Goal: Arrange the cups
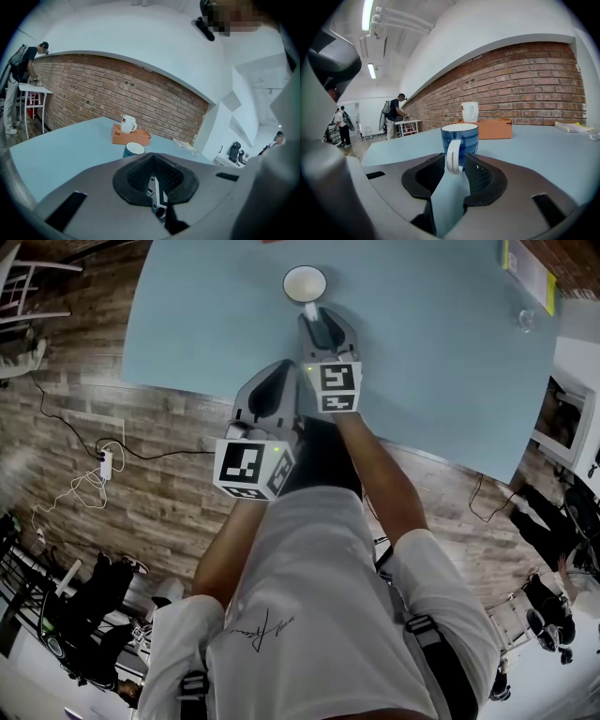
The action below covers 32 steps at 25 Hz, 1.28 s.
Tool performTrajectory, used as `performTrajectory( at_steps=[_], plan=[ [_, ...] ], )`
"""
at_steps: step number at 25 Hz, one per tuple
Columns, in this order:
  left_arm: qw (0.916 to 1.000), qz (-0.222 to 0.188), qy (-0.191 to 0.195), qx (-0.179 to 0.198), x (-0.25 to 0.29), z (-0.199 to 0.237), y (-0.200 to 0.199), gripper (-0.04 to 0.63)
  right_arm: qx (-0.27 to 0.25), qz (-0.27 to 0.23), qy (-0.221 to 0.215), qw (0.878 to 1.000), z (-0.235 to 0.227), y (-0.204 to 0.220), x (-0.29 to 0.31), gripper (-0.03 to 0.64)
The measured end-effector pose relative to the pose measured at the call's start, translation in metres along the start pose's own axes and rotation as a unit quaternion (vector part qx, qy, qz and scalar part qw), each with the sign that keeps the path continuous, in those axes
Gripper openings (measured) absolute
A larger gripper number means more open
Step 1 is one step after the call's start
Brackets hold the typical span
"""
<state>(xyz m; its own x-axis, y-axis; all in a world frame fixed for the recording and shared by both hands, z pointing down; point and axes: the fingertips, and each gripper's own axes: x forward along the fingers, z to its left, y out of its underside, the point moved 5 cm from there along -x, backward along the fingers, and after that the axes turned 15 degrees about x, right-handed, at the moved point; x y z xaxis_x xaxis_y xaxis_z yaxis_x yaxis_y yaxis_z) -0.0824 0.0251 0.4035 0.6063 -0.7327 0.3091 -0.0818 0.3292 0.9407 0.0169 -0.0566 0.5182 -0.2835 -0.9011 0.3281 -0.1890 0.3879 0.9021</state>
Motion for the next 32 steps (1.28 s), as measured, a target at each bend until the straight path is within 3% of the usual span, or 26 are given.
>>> performTrajectory(
  at_steps=[12,14,32],
  plan=[
    [0.9995,0.008,-0.027,-0.015,0.001,0.019,0.005,0.009,-0.006,-0.006,0.012,1.0,-0.001,-0.004,0.01,0.109],
    [0.9994,0.007,-0.03,-0.015,0.0,0.02,0.006,0.009,-0.006,-0.005,0.011,1.0,0.0,-0.003,0.01,0.076],
    [0.9993,0.001,-0.032,-0.021,-0.001,0.022,0.004,0.009,-0.016,0.001,0.004,1.0,-0.002,-0.008,0.003,0.064]
  ],
)
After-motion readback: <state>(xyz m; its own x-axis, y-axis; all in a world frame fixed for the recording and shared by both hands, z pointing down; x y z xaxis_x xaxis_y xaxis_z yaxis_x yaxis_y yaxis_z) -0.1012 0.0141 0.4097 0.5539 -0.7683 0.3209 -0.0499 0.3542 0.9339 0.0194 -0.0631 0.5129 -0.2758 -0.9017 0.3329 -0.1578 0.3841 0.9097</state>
